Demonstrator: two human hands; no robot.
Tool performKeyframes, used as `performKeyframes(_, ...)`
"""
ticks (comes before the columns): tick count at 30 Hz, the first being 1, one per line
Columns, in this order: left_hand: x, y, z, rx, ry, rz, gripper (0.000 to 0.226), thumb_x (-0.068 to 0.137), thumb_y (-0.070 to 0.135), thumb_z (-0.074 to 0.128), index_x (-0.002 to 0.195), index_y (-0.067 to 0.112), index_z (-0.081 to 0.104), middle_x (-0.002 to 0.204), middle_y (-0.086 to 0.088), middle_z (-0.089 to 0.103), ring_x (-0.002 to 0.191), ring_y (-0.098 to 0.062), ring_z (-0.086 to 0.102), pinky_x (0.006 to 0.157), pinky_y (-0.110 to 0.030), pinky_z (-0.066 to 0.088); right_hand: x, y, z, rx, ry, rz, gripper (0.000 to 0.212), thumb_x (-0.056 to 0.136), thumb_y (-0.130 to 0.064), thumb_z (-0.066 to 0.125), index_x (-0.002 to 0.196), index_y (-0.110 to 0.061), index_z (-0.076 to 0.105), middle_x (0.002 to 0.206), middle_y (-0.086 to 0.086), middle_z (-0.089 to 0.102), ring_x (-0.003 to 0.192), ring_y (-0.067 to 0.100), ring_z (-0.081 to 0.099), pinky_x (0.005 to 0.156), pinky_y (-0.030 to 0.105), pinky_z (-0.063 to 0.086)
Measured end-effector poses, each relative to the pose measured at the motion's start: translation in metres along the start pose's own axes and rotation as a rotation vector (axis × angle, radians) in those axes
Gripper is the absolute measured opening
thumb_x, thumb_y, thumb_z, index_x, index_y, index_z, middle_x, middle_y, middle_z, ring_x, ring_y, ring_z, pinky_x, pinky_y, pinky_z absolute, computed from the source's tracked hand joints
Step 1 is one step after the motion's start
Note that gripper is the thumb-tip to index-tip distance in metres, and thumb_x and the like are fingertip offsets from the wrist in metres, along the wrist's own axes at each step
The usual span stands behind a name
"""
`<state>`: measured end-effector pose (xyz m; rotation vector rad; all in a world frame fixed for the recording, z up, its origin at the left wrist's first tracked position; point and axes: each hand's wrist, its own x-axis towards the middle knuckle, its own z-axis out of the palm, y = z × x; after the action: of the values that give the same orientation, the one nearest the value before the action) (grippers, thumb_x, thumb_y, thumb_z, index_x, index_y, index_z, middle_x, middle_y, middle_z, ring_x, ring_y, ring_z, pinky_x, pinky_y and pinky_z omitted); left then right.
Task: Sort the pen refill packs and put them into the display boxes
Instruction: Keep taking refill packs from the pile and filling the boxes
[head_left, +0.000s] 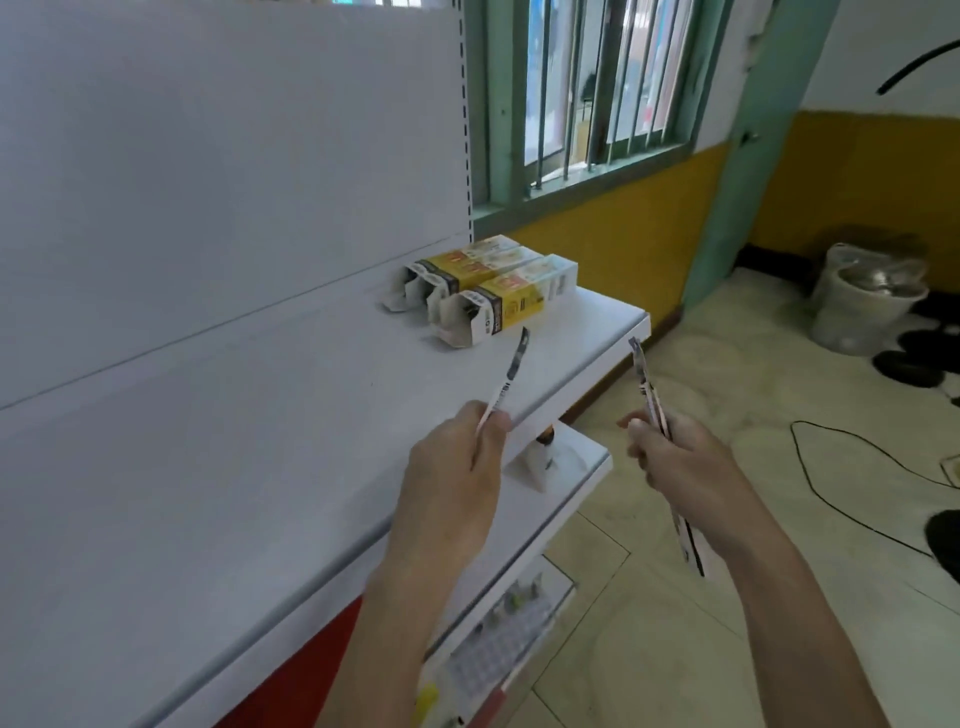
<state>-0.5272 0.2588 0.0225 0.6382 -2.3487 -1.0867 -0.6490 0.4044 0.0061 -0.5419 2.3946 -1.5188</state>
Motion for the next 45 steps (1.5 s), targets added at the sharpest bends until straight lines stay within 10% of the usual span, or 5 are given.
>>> performKeyframes(7,0.097,-0.011,0.014,0.115,0.097,-0.166,0.017,0.091,0.036,0.049,0.078,0.026,0.054,0.065,0.009,0.054,0.058,-0.005,0.048,0.047,-0.015,0.034,0.117,-0.032,-0.001,-0.137,-0.124,-0.257,0.020,0.092,-0.032,0.050,0.089,-0.018,0.063,0.060,0.003,0.047,0.054,0.017,0.044,0.043,0.019,0.037)
performKeyframes(17,0.166,0.001,0.010,0.046,0.180,-0.368,0.012,0.078,0.034,0.069,0.087,0.029,0.065,0.079,0.014,0.061,0.059,0.000,0.052,0.046,-0.005,0.037,0.239,-0.071,0.038,-0.427,-0.333,-0.564,0.055,0.070,-0.021,0.076,0.122,-0.024,0.058,0.120,-0.008,0.059,0.107,0.016,0.054,0.089,0.033,0.046)
performKeyframes(24,0.173,0.008,0.030,-0.082,0.526,-0.476,0.003,0.081,0.030,0.066,0.081,0.033,0.067,0.045,0.016,0.055,0.042,0.003,0.049,0.046,-0.015,0.035,0.286,-0.087,0.061,-0.672,-0.621,-0.694,0.045,0.069,-0.030,0.078,0.109,-0.020,0.059,0.109,-0.004,0.053,0.090,0.016,0.049,0.070,0.028,0.039)
performKeyframes(31,0.184,0.019,0.078,0.064,0.704,-0.565,0.012,0.086,0.036,0.060,0.094,0.029,0.064,0.085,0.009,0.062,0.070,-0.003,0.056,0.053,-0.002,0.038,0.308,-0.089,0.049,-0.744,-0.819,-0.850,0.063,0.064,-0.031,0.079,0.119,-0.027,0.048,0.112,-0.004,0.052,0.100,0.018,0.051,0.079,0.032,0.045)
performKeyframes(45,0.200,0.094,0.076,0.456,0.713,-0.048,0.052,0.064,0.018,0.081,0.111,0.028,0.063,0.108,0.020,0.064,0.056,0.016,0.048,0.052,0.003,0.031,0.332,-0.089,0.017,0.517,-1.323,-0.523,0.056,0.063,0.017,0.073,0.113,0.000,0.055,0.101,0.020,0.068,0.095,0.036,0.065,0.082,0.051,0.054)
